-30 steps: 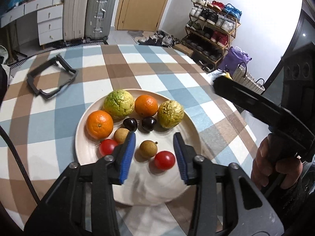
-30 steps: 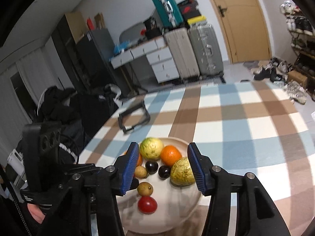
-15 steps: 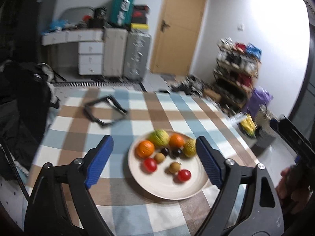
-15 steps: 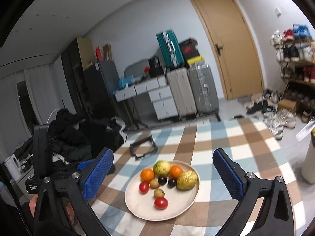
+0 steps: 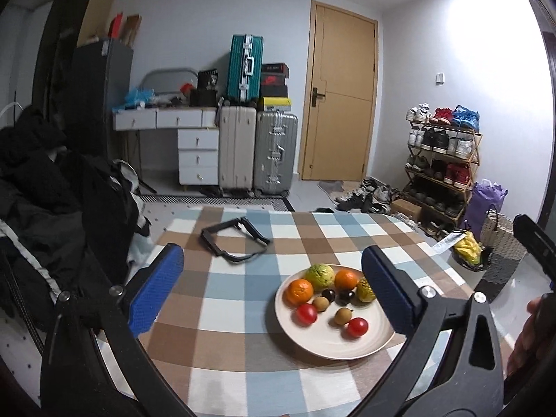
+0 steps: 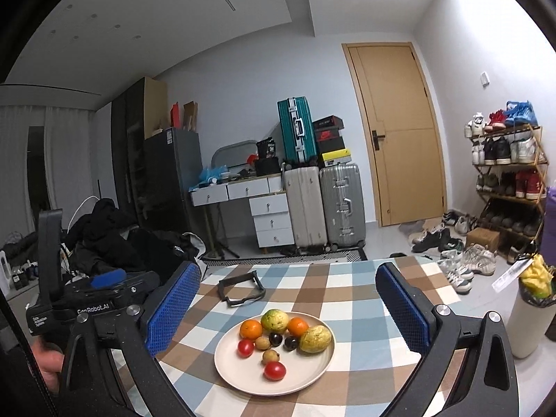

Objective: Organize fruits

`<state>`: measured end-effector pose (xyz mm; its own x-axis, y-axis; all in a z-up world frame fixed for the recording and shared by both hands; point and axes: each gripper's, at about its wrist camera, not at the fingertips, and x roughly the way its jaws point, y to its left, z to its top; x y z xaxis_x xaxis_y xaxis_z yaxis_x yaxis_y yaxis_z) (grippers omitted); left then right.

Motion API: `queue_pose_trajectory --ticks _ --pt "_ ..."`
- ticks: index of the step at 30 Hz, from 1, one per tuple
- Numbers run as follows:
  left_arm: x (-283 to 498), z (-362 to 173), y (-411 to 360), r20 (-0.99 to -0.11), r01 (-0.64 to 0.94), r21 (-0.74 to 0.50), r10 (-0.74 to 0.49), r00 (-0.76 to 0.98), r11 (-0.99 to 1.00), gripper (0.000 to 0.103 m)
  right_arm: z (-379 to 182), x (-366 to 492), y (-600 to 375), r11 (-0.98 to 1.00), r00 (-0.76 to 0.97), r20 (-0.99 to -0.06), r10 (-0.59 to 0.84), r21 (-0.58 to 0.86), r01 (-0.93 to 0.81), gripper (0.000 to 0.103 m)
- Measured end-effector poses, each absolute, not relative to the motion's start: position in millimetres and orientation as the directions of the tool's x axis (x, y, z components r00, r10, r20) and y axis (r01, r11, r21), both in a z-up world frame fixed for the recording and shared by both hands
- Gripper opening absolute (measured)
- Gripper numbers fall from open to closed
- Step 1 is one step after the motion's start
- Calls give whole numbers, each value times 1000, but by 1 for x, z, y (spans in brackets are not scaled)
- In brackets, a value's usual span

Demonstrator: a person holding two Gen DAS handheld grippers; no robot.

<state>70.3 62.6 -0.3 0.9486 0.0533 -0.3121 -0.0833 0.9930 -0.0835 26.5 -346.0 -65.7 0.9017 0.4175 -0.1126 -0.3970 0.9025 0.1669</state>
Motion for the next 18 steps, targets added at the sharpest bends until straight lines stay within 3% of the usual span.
queue_pose_trajectory --ticks 9,18 --pt "48 -14 65 -191 -178 -63 163 968 982 102 -84 11 -349 921 923 -70 379 126 -369 103" --pt "64 -60 67 -208 -201 -26 192 959 979 102 -125 20 -343 943 936 -124 331 83 -322 103"
